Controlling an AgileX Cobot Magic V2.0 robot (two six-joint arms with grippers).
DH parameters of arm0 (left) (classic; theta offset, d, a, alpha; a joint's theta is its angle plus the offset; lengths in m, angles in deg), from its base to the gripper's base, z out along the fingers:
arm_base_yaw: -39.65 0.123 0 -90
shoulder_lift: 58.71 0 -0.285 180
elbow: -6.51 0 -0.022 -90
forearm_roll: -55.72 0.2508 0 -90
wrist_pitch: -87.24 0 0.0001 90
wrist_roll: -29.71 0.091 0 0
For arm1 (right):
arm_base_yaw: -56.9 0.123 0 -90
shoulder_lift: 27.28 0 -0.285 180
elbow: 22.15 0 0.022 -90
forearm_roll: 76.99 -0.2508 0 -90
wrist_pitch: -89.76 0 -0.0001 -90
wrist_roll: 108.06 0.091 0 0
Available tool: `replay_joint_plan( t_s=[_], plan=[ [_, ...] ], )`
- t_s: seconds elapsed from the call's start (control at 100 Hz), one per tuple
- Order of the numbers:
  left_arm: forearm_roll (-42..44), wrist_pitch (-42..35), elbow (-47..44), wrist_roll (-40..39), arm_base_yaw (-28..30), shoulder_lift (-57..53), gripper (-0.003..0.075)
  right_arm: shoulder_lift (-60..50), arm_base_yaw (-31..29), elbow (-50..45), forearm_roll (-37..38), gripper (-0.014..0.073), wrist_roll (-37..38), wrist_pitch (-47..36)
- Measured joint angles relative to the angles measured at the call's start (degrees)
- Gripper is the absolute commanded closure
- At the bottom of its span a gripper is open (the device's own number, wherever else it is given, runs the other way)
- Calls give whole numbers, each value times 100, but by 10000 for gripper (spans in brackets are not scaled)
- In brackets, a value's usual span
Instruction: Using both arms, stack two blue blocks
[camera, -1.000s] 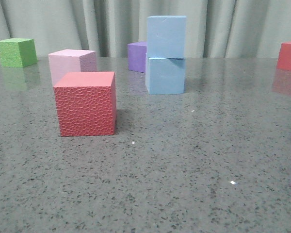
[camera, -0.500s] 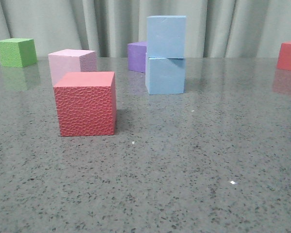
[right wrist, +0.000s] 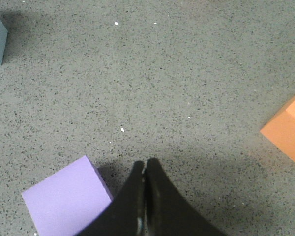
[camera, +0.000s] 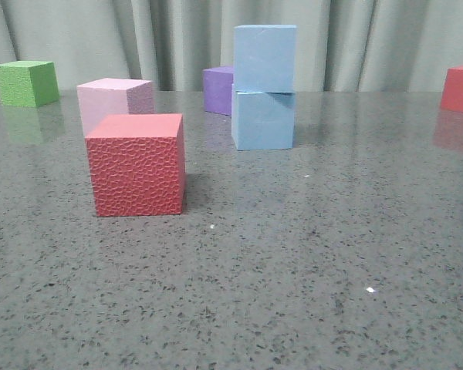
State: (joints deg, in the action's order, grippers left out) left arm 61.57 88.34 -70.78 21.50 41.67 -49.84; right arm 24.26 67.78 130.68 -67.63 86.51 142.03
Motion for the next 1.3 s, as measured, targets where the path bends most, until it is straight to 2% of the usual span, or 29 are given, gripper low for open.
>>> replay_joint_plan(
  t_s=[0.76, 0.96, 1.3],
  plan=[
    [0, 0, 0, 3, 0, 0, 739, -91, 0, -126, 0, 716, 0, -106],
    [0, 0, 0, 3, 0, 0, 739, -669, 0, -753, 0, 716, 0, -907],
    [0, 0, 0, 3, 0, 0, 739, -2278, -126, -2180, -41, 716, -12, -2278]
  ],
)
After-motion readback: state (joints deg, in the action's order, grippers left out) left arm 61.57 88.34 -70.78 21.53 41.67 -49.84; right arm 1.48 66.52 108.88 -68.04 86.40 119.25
